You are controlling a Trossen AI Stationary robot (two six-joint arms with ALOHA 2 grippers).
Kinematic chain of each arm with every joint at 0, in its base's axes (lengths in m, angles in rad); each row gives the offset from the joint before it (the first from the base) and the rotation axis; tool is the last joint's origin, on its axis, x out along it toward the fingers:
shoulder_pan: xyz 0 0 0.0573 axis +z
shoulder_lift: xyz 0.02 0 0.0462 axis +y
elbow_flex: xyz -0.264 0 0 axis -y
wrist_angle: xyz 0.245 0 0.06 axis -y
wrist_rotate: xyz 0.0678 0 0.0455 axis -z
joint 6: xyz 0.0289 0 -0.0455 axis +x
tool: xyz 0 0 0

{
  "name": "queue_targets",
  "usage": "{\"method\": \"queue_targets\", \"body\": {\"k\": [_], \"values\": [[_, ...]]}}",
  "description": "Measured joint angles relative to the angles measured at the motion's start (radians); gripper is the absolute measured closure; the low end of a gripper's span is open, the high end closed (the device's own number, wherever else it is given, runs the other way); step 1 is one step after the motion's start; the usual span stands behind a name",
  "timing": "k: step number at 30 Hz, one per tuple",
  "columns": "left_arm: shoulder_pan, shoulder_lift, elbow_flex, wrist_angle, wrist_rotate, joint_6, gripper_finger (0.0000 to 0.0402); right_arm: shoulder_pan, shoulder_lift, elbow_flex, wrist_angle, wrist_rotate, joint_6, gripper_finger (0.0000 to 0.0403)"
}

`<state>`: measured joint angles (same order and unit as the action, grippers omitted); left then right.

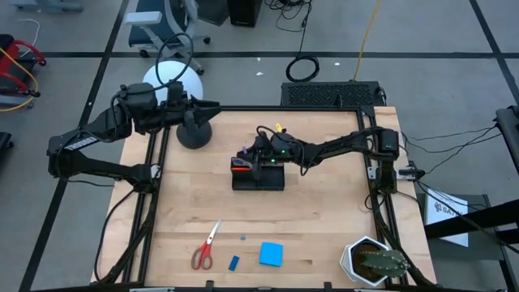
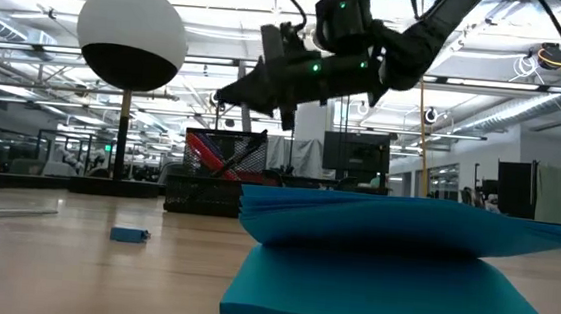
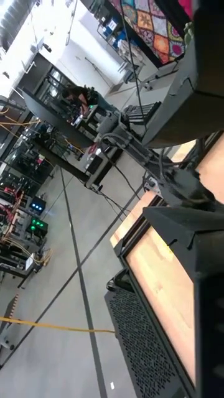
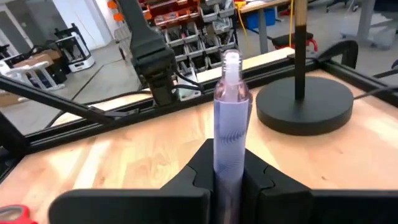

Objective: Pick and place office supplies into organizer
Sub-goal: Put the purple pen into the desk organizer

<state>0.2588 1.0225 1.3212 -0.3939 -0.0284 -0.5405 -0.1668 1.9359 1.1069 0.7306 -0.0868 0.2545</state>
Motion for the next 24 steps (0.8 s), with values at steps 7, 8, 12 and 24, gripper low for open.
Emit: {"method": "queue_targets", "body": {"k": [7,8,12,24], "values": [[0.000,0.000,0.000,0.001,0.000,-0.014,0.0234,-0.024,0.022,0.000,-0.002,0.000,0.052,0.0386],[0.000,0.000,0.000,0.001,0.000,-0.012,0.0234,-0.028,0.022,0.000,-0.003,0.000,0.065,0.0386],[0.000,0.000,0.000,0.001,-0.008,0.002,0.0234,-0.039,0.022,0.000,-0.012,-0.030,0.093,0.0386],[0.000,0.000,0.000,0.001,-0.008,0.009,0.0234,-0.041,0.022,0.000,-0.108,-0.079,0.096,0.0385]]}}
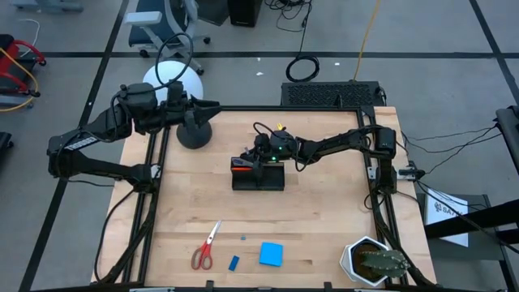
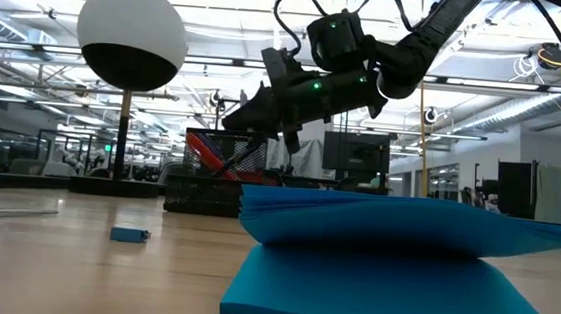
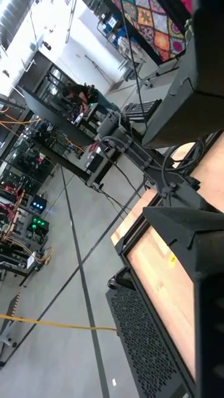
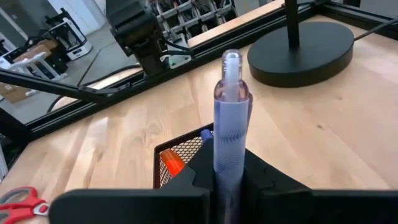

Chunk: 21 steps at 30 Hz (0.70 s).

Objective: Pick and place office supplies into organizer
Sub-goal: Put the purple pen into the desk organizer, then put the blue sticky note into the desk organizer

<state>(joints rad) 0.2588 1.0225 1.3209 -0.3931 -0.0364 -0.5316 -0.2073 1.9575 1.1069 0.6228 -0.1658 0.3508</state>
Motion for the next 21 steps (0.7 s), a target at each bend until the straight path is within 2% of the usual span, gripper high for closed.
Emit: {"method": "queue_targets", "body": {"k": [5,13,21], "values": [[0.000,0.000,0.000,0.000,0.000,-0.001,0.0234,0.000,0.000,0.000,-0.003,-0.001,0.028,0.0354],[0.000,0.000,0.000,-0.033,0.000,0.000,0.0234,0.004,-0.002,0.000,-0.009,-0.082,0.103,0.0299],[0.000,0.001,-0.001,-0.089,0.006,0.002,0.0234,0.015,-0.033,0.000,0.020,-0.137,0.167,0.0279]]}}
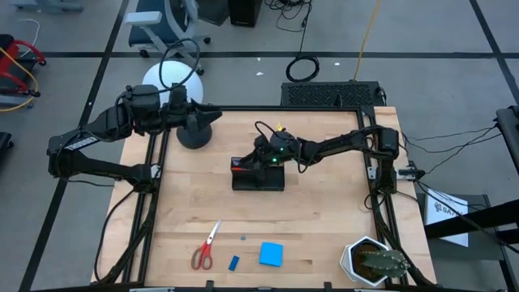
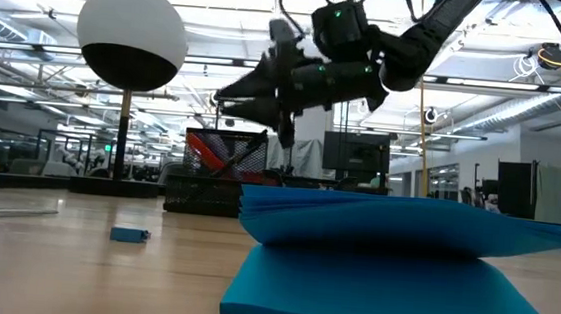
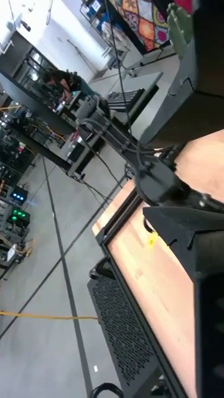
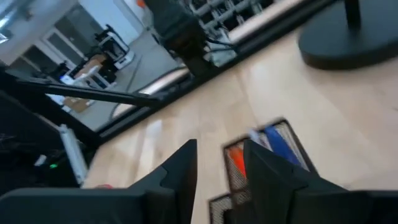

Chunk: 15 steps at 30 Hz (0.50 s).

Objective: Pick and place office supplies into organizer
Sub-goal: Put the blue sticky note into the desk organizer

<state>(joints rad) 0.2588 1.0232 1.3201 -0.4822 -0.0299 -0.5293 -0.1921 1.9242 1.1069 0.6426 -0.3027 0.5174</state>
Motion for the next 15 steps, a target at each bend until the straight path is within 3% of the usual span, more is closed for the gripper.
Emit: {"method": "queue_targets", "body": {"k": [8,15], "values": [[-0.001,0.000,0.000,0.001,0.005,-0.011,0.0234,0.005,-0.113,0.000,0.003,0.011,-0.089,0.0288],[-0.025,-0.001,0.000,0.006,0.069,-0.029,0.0234,0.007,-0.233,0.000,-0.009,0.018,-0.096,0.0290]]}}
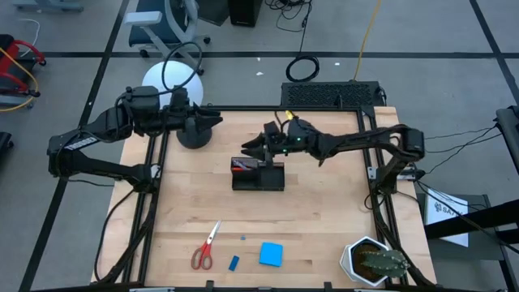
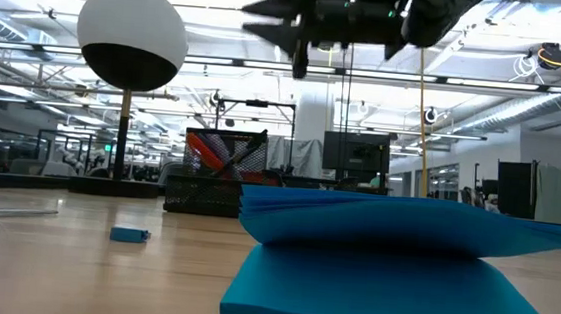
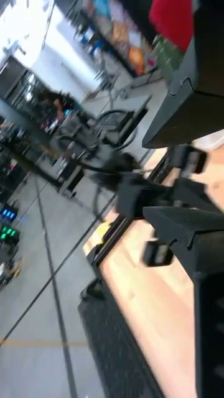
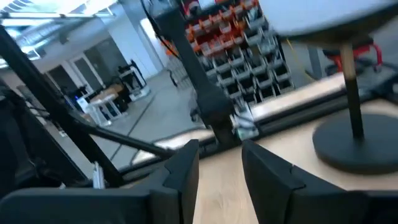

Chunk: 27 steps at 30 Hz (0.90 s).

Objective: Pick and place office supplies into organizer
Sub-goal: Put the blue sticky note into the desk organizer

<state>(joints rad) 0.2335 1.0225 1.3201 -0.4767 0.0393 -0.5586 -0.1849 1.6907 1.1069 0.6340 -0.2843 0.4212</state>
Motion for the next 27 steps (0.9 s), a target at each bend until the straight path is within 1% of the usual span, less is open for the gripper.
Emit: {"method": "queue_targets", "body": {"k": [4,7,9,12,17,24,27], "values": [[-0.017,0.000,0.000,-0.005,0.086,-0.001,0.0234,0.014,-0.075,0.000,-0.037,0.047,-0.037,0.0295],[-0.042,0.000,0.000,-0.010,0.120,0.003,0.0234,0.027,-0.130,0.000,-0.087,0.099,-0.092,0.0298],[-0.058,0.000,0.000,-0.019,0.123,0.004,0.0234,0.036,-0.162,0.000,-0.123,0.130,-0.126,0.0298],[-0.079,0.000,0.000,-0.023,0.125,0.018,0.0234,0.047,-0.204,0.000,-0.181,0.150,-0.162,0.0298],[-0.093,0.000,0.000,-0.022,0.105,0.027,0.0234,0.082,-0.258,0.000,-0.294,0.158,-0.208,0.0298],[-0.092,0.000,0.000,-0.022,0.082,0.034,0.0234,0.186,-0.301,0.000,-0.431,0.158,-0.232,0.0298],[-0.092,0.000,0.000,-0.024,0.070,0.034,0.0234,0.242,-0.309,0.000,-0.484,0.186,-0.230,0.0298]]}}
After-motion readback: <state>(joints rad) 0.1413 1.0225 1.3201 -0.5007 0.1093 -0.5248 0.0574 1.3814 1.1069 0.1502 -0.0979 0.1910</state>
